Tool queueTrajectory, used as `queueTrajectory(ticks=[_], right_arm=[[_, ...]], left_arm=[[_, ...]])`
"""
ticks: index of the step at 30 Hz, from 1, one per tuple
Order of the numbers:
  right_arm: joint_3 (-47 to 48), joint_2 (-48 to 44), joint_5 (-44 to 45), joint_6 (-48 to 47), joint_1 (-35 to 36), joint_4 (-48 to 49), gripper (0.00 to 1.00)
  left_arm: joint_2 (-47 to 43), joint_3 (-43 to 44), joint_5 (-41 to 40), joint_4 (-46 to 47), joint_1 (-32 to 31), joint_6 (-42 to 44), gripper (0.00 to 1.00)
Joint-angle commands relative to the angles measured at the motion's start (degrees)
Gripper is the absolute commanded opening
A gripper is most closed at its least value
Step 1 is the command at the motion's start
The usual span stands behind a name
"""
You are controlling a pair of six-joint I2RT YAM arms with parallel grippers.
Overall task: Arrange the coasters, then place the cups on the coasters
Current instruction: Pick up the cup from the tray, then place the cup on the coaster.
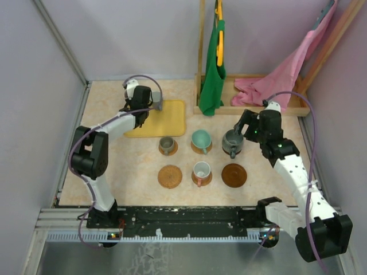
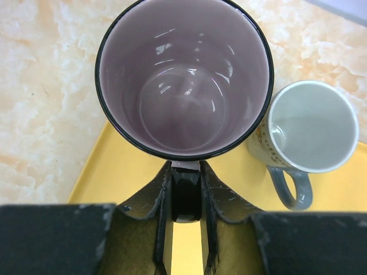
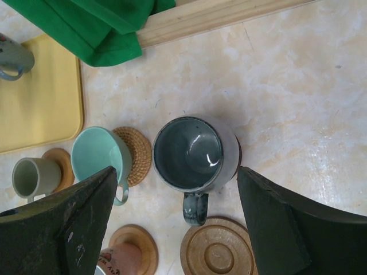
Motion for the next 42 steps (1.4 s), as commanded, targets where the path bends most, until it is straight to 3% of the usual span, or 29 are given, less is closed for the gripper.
queueTrajectory(ticks=[1,12,23,35,42], right_arm=[[0.56,-1.91,1.1,-0.02,-0.72,2.14,0.85],[3.19,0.41,2.35,-2.68,-5.04,3.09,0.88],[4.28,1.7,4.19,-1.21,-8.96,3.61,0.9],[6.62,6.14,3.46,-0.33,-14.16,4.74,0.92],[7.95,6.97,3.16,-0.22,-17.42,3.86,0.92]], left_arm=[[-5.78,0.18,-2.29,1.69,-1.19,1.73,0.0],[-17.62,-5.26,-0.31,-5.59,-6.81,-0.39,0.0],[-25.86,-7.56,-3.38,-14.89,-18.63,-7.41,0.0],[-26.0,-4.5,-7.4,-22.25,-34.6,-14.48,0.0],[-22.14,1.66,-10.06,-26.23,-42.2,-16.72,0.0]])
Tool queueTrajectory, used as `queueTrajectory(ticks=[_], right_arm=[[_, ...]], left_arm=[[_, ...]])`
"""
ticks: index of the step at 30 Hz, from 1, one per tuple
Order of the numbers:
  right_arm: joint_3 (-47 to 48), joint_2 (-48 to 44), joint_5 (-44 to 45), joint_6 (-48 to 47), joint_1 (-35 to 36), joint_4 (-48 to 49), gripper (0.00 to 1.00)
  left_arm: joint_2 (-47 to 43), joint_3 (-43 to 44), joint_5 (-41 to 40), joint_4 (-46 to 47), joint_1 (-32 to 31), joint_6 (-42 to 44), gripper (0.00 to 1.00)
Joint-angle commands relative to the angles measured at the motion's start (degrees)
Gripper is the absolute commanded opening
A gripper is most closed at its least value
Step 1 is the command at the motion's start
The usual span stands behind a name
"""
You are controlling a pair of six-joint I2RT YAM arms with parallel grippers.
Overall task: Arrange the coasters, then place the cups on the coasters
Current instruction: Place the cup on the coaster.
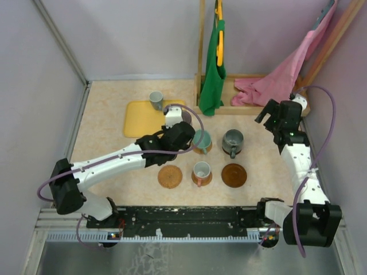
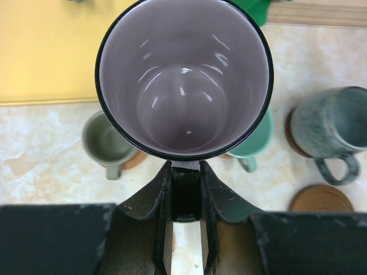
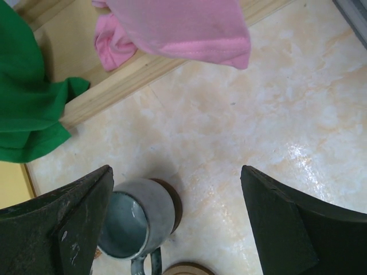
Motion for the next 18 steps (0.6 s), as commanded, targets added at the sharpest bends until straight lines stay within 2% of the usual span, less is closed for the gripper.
queueTrajectory(ticks=[1,10,18], right_arm=[[3.5,0.27,0.21,0.26,-1.91,2.07,0.92],[2.13,0.53,1.26,0.6,-3.69,2.63,0.93],[1.3,0.39,1.03,1.64,-4.98,2.84,0.93]], left_arm=[[2.06,6.72,-4.11,0.42,-4.1,-2.27,0.0],[10.71,16.01,-4.71,-3.28,-11.81,-6.97,0.0],[17.45,20.93,-4.32,-5.06,-16.61,-11.05,0.0]])
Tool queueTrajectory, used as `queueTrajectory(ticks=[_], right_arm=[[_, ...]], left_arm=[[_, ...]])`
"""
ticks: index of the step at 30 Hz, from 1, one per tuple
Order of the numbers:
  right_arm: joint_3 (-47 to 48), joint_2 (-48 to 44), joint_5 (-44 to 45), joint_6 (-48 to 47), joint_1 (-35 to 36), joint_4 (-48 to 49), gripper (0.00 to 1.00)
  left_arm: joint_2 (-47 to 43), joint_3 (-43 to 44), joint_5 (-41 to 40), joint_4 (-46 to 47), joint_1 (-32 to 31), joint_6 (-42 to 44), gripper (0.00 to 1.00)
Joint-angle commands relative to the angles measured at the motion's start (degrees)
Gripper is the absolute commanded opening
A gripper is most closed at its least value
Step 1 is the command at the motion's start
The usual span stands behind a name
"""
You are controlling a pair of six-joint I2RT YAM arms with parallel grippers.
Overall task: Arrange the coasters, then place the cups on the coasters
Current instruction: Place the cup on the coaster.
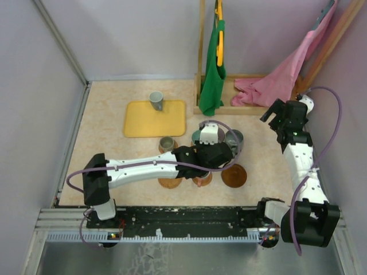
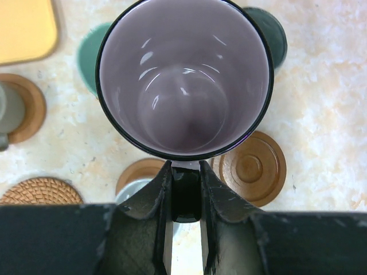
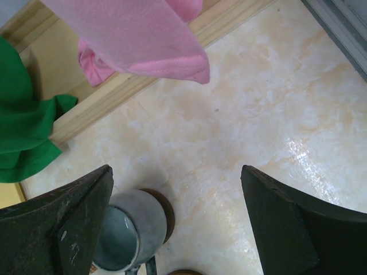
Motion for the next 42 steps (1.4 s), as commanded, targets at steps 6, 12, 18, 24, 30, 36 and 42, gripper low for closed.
queueTrajectory(ticks=[6,12,18,24,30,36,42], right_arm=[[-0.58,-1.17,1.05,1.58,-1.28,2.99,0.93],[-2.07,-1.89,1.99,2.2,-1.35,3.55,0.93],[-2.81,-2.63,2.75,3.68,-1.46,3.76,0.93],[-3.84,-4.08,3.0,4.28,-1.48,3.69,0.93],[-5.07,-5.16,3.06,4.54,-1.48,3.85,0.93],[-4.63,-4.88,3.13,4.79,-1.47,3.87,0.93],[-4.72,-4.66,2.97,5.06,-1.44,3.98,0.93]], left_arm=[[4.87,7.73,-3.6,-0.61,-4.24,-4.88,0.0],[8.04,10.56,-5.26,-3.48,-6.53,-8.41,0.0],[10.64,11.95,-6.9,-6.14,-9.32,-12.47,0.0],[13.13,13.08,-7.76,-6.8,-11.8,-15.02,0.0],[15.61,13.82,-8.34,-6.6,-12.98,-16.15,0.0],[18.08,14.08,-8.26,-4.89,-13.47,-15.79,0.0],[19.88,14.01,-8.53,-2.0,-13.74,-14.25,0.0]])
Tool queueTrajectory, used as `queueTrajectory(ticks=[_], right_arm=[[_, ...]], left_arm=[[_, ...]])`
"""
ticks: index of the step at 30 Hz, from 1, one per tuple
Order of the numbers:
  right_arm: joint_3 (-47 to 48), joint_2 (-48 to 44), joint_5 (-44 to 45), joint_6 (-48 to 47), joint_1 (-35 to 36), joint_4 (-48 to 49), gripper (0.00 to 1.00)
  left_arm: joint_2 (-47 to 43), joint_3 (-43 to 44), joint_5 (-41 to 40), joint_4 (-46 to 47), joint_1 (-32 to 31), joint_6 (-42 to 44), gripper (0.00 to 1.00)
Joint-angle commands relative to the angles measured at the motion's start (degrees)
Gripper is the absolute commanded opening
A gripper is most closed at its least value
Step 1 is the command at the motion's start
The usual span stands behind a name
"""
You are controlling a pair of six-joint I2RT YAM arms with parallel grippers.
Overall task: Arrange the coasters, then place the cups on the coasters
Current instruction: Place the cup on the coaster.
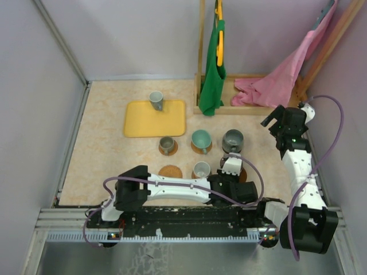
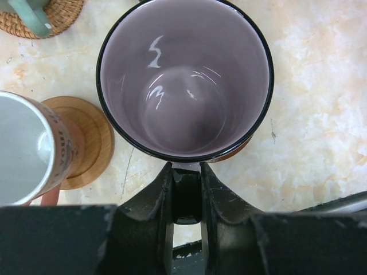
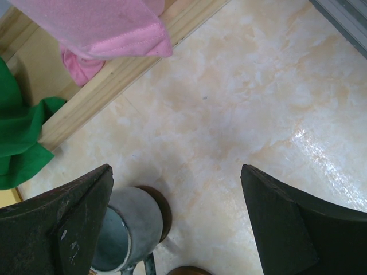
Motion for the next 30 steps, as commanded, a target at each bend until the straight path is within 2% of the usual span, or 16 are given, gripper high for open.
queueTrajectory(ticks=[1,13,30], right_arm=[[0.73,-1.33,1.22,0.6,-0.56,2.68,0.93],[0.31,-1.28,0.98,0.75,-0.56,2.85,0.93],[0.11,-1.55,0.65,0.92,-0.58,2.88,0.93]], left_arm=[[0.79,2.81,-3.95,4.75,-0.5,0.23,0.0],[3.4,3.46,-3.04,8.77,-0.44,2.77,0.0],[4.94,2.63,-0.55,5.74,-0.41,-0.62,0.0]])
